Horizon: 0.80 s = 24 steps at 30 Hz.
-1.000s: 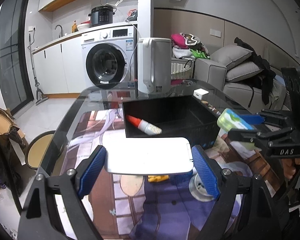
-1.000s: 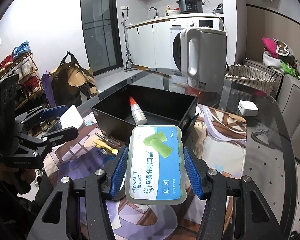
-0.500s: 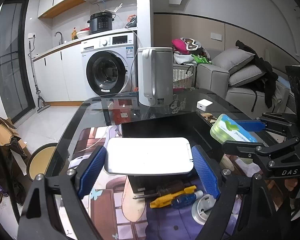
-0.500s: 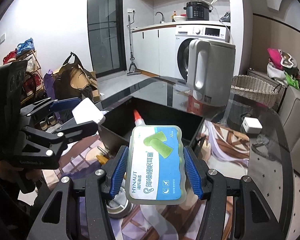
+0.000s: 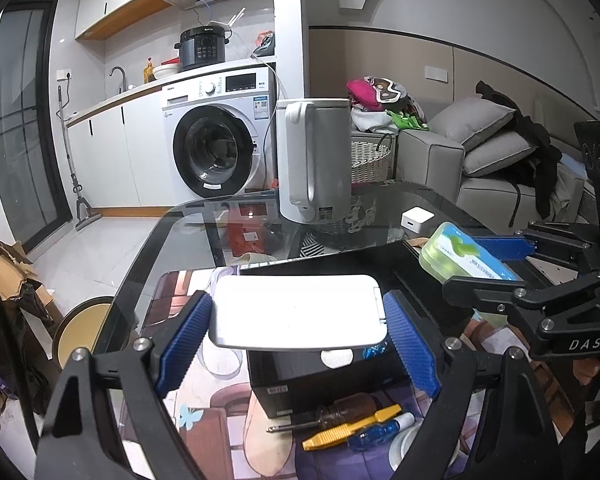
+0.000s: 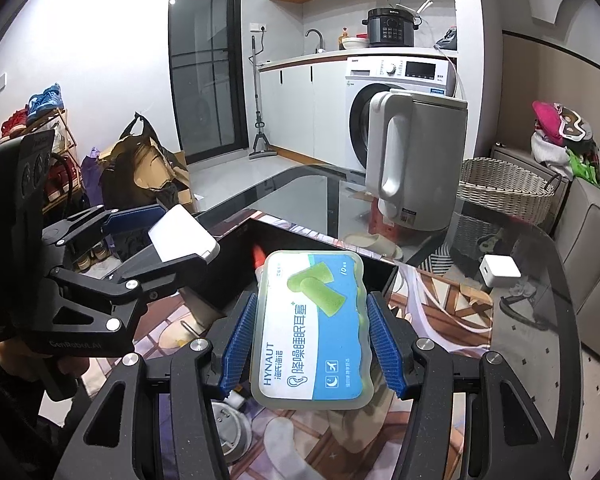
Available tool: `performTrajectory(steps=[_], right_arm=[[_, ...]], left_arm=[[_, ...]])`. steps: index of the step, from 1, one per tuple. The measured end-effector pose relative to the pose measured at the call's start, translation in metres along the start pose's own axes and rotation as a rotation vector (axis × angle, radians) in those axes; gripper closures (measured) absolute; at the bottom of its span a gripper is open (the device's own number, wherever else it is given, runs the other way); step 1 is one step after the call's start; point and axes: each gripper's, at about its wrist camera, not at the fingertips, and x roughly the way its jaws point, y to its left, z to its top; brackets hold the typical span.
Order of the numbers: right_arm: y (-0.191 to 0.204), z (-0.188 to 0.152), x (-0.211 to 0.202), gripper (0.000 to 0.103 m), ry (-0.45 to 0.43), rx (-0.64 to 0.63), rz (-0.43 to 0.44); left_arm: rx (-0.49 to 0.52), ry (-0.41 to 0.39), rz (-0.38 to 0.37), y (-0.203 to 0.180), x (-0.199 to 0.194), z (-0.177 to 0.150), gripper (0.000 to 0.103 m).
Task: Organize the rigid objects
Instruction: 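Lift and carry the green case with the right tool while the left carries the white pad over the box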
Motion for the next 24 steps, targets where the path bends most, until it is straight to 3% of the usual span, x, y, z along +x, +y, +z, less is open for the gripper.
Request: performTrajectory(steps=[13,24], right_arm=[[-0.008,0.014,0.025,0.047,0.026,-0.022,0.007],[-0.004,0.020,0.061,0.047,0.100,-0.082,0.021]], left_arm=[[-0.012,0.021,0.016,0.007,0.027,0.000,0.017],[0.015,0.056,0.014,0.008,0.048,-0.004,0.017]])
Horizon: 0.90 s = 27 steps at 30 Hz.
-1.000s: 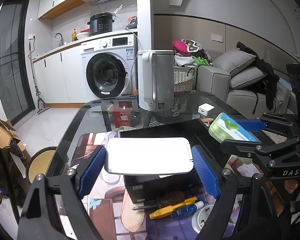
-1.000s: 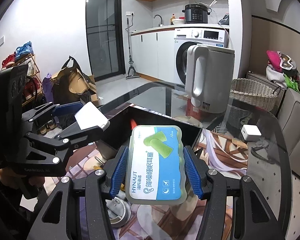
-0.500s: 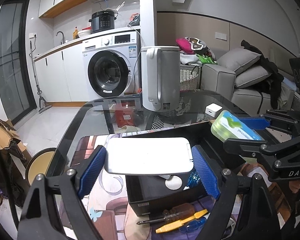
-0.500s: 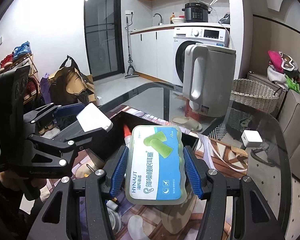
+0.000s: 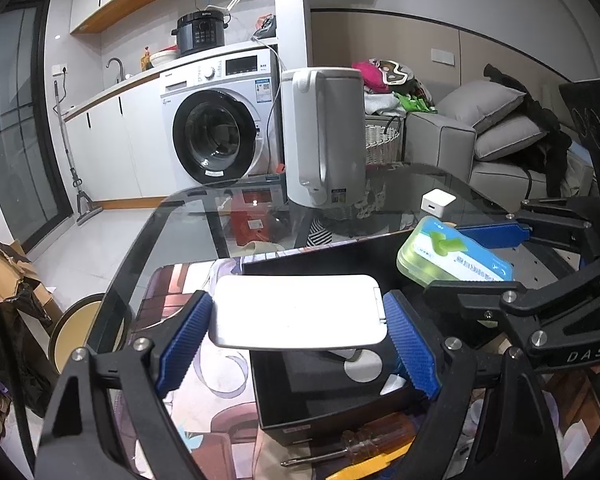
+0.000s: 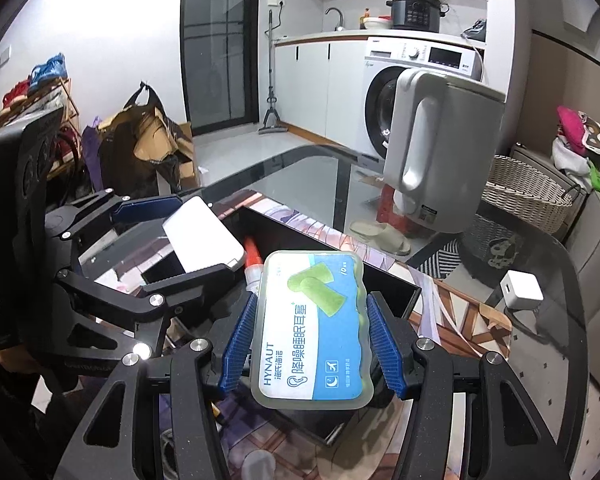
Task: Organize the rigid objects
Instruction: 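Lift and carry the green case with the right tool while the left carries the white pad over the box, then open the right gripper to drop the green case while the left releases the white pad into the box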
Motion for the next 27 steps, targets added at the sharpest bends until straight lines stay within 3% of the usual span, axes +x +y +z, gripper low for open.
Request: performTrajectory(steps=[8,18,27], right_arm=[[0.002,0.002,0.015,0.047,0.030,-0.061,-0.011],[0.000,0.003,0.039,0.047,0.129,-0.105,0.018],[-0.006,0.004,0.043,0.044,0.146,-0.085,0.038]], left_arm=[[0.030,0.023,0.020,0.000,0.013,-0.003,0.017],[0.089,0.026,0.076,-0.001,0.018,-0.003,0.017],[0.091,0.029,0.056,-0.002,0.017,-0.004,0.017]])
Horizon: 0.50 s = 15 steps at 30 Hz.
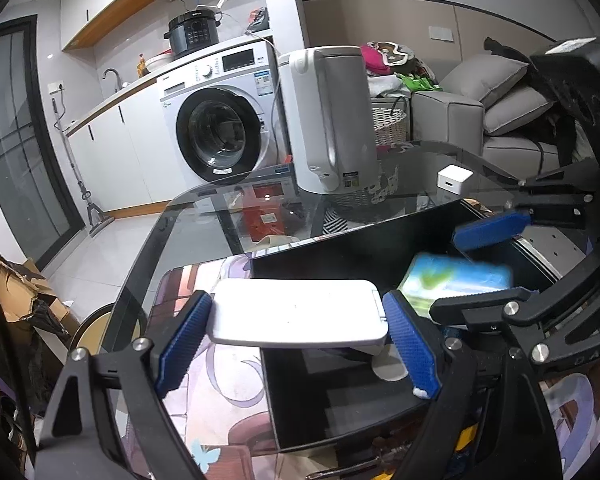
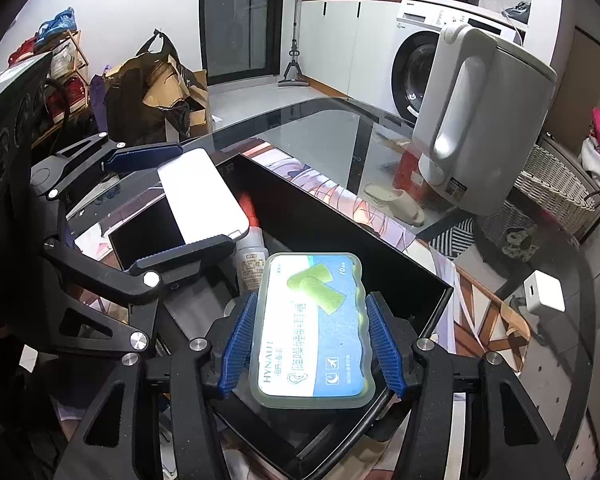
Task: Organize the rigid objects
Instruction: 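Open the right gripper to drop the green case while the left releases the white pad into the box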
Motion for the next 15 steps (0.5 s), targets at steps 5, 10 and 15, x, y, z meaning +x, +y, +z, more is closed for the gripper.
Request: performTrajectory(steps=[5,10,15], right_arm=[[0.003,-0.006,-0.021,0.015,-0.086,0.023,-0.051],[0.003,-0.016,-0.053,0.001,-0.155,0.089,-0.076],[0.008,-0.032,-0.081,0.001,-0.191,0.161,-0.105]], left_arm=[[-0.013,0.018,-0.065,-0.002,-0.007,0.000,0.012],[-0.002,-0.001,-0.110,-0.010,-0.028,-0.002,0.001],[-0.038,-0.023,-0.142,-0.009,-0.054,-0.007,0.000]])
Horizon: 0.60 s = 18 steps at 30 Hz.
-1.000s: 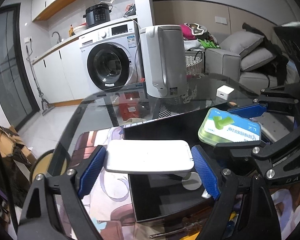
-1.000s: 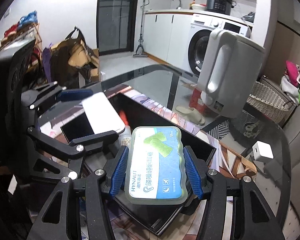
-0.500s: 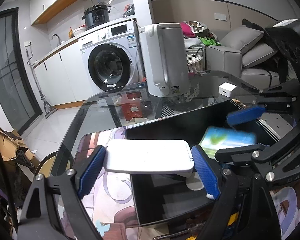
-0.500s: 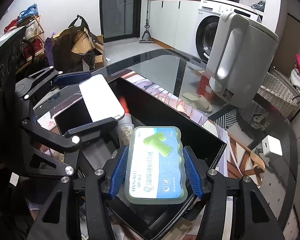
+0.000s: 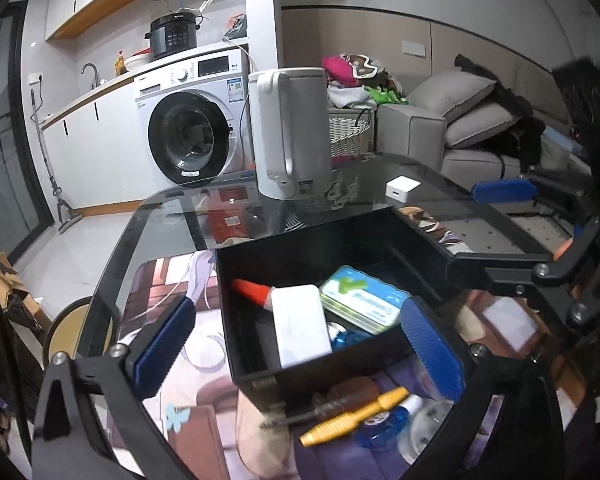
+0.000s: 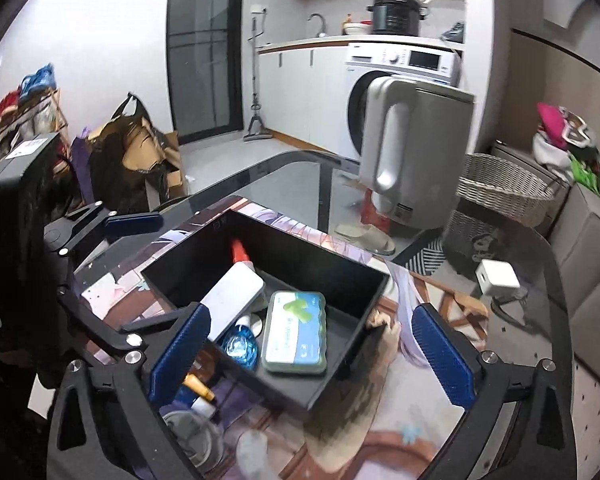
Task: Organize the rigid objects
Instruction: 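Open the right gripper to drop the green case while the left releases the white pad into the box, then move the right tool to the white round container while the left approaches the blue eye-drop bottle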
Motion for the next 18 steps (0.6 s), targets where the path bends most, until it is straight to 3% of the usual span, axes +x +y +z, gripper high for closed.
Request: performTrajectory(steps=[8,18], right_arm=[[0.009,-0.024,-0.032,0.000,-0.027,0.076,0.002],[0.026,-0.060,-0.033,0.000,0.035,0.093,0.020]], left_arm=[[-0.027,-0.027,0.007,0.001,-0.031,-0.013,0.000],[-0.062,-0.001,0.031,0.008,-0.035,-0.034,0.000]])
